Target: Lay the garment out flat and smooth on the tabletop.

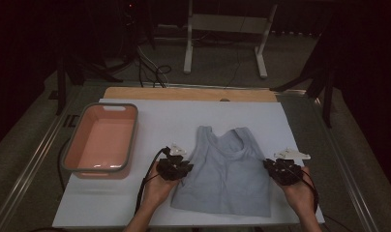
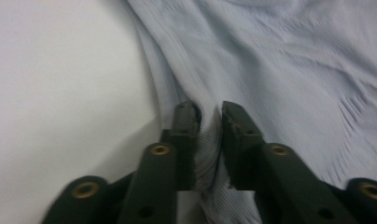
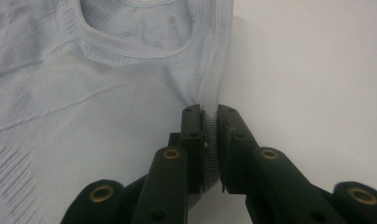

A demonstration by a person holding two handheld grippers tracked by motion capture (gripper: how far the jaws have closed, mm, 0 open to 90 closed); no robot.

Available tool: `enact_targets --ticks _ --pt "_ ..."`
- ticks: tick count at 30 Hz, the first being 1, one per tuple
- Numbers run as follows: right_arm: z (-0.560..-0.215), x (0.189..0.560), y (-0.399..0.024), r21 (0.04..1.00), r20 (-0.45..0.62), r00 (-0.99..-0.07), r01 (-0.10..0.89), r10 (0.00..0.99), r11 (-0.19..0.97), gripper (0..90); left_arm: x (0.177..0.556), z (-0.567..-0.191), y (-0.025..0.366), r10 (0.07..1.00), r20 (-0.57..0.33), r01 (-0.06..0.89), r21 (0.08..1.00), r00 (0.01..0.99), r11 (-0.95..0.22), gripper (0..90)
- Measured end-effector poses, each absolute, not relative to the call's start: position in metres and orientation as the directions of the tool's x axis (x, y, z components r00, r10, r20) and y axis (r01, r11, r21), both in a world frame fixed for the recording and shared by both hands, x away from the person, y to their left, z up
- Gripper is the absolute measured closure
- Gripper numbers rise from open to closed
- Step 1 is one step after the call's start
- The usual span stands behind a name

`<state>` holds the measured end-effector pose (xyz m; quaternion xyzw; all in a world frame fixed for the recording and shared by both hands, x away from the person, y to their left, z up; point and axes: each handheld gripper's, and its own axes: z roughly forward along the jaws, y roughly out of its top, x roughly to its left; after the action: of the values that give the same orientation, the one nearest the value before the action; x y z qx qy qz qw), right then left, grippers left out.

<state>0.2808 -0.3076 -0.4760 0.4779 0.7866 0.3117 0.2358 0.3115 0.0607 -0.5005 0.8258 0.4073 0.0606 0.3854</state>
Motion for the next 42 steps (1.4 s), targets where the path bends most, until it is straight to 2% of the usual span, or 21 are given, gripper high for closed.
enact_targets --ticks 6,25,42 --pt "-0.476 0.281 -0.307 0.716 -0.076 -0.433 0.604 0.898 0.351 81.4 0.321 -0.495 0.064 0.740 -0.213 0.615 0.719 0.638 -0.324 60.7" --pt "-0.476 0.281 -0.308 0.720 -0.071 -0.438 0.600 0.896 0.350 80.9 0.354 -0.504 0.053 0.789 -0.187 0.644 0.698 0.585 -0.312 64.3" --pt "-0.475 0.281 -0.307 0.722 -0.068 -0.442 0.597 0.895 0.350 80.2 0.360 -0.517 0.033 0.775 -0.104 0.635 0.646 0.624 -0.424 64.4"
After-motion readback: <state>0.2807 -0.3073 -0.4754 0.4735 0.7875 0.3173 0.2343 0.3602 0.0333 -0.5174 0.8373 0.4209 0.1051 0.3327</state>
